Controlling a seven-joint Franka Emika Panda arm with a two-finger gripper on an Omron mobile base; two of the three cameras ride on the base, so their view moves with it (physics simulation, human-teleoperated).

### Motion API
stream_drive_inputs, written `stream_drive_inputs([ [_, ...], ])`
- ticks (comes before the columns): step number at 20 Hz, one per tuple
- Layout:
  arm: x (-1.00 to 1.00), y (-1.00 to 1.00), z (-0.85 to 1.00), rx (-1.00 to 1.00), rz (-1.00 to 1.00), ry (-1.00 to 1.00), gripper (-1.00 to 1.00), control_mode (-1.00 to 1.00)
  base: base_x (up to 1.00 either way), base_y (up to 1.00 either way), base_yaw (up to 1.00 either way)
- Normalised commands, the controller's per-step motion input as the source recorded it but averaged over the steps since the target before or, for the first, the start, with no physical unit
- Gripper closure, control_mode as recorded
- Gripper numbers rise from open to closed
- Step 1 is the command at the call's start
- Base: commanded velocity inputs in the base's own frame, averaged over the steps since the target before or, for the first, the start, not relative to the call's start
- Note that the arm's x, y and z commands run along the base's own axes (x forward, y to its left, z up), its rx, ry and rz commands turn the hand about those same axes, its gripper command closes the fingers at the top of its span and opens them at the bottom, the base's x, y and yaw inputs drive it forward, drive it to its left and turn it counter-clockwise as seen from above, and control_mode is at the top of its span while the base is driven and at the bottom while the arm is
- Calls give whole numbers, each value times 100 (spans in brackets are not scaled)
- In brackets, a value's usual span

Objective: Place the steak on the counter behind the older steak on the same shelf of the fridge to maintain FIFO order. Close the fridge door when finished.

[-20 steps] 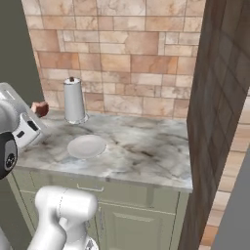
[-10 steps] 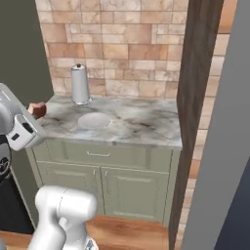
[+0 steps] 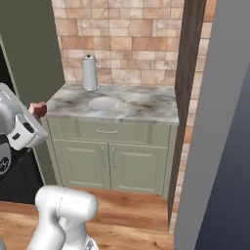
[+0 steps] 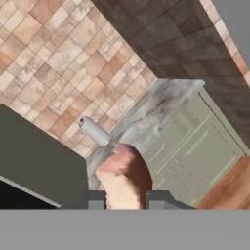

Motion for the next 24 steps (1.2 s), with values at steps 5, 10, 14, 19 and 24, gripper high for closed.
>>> stream_drive_inputs([
  [5,0,0,0,0,0,0,100,100,-98,25,0],
  [10,0,0,0,0,0,0,100,100,-83,50,0],
  [14,0,0,0,0,0,0,100,100,-42,99,0],
  [19,0,0,0,0,0,0,100,100,-24,100,0],
  [24,0,0,0,0,0,0,100,100,-9,100,0],
])
